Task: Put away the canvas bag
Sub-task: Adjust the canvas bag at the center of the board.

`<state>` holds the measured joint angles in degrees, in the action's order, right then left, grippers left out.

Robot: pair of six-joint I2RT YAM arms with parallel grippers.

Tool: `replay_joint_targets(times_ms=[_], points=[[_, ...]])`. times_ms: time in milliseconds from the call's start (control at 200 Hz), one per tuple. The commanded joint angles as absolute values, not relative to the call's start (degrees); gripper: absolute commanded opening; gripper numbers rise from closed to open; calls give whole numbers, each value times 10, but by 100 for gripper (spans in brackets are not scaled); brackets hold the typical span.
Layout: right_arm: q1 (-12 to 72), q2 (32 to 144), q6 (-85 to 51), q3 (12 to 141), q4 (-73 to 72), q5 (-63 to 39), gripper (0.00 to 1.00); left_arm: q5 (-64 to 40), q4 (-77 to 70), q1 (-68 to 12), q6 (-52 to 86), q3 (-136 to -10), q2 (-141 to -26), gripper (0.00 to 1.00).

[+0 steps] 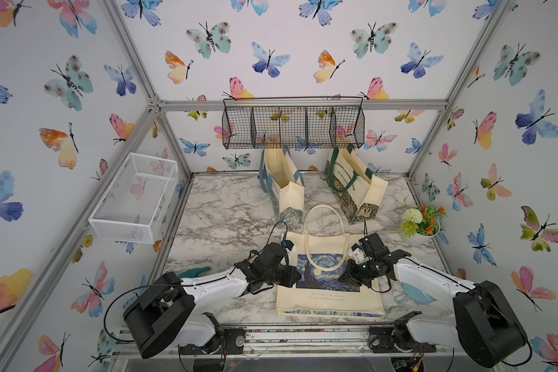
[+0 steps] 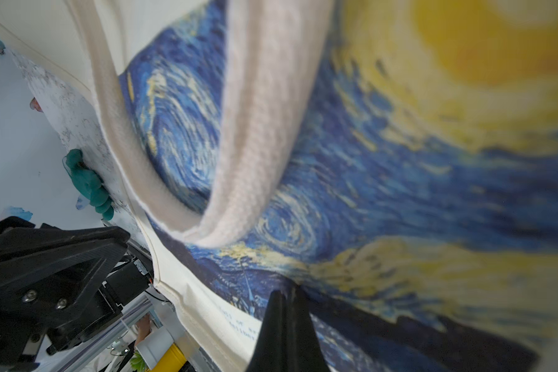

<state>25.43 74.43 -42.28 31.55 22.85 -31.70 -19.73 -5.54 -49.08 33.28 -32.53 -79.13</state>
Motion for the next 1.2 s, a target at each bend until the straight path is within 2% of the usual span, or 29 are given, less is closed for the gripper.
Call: replay_joint_targets(times_ms=[0, 210, 465, 706, 991, 1196], points=[[252, 768, -444, 307, 152, -328, 1, -236, -54, -490, 320, -348, -820, 8], [252, 819, -462, 286, 104, -305, 1, -239, -68, -490, 335, -360, -835, 8], [252, 879, -531, 225, -40, -363, 1, -262, -83, -490, 337, -383, -881, 9], [252, 898, -609, 183, -184, -393, 1, -258, -66, -486, 330, -400, -946, 2], [248, 839, -606, 237, -134, -349, 1, -264, -60, -482, 321, -398, -992, 0], [234, 835, -540, 386, -11, -319, 1, -260, -59, -482, 317, -393, -985, 0]])
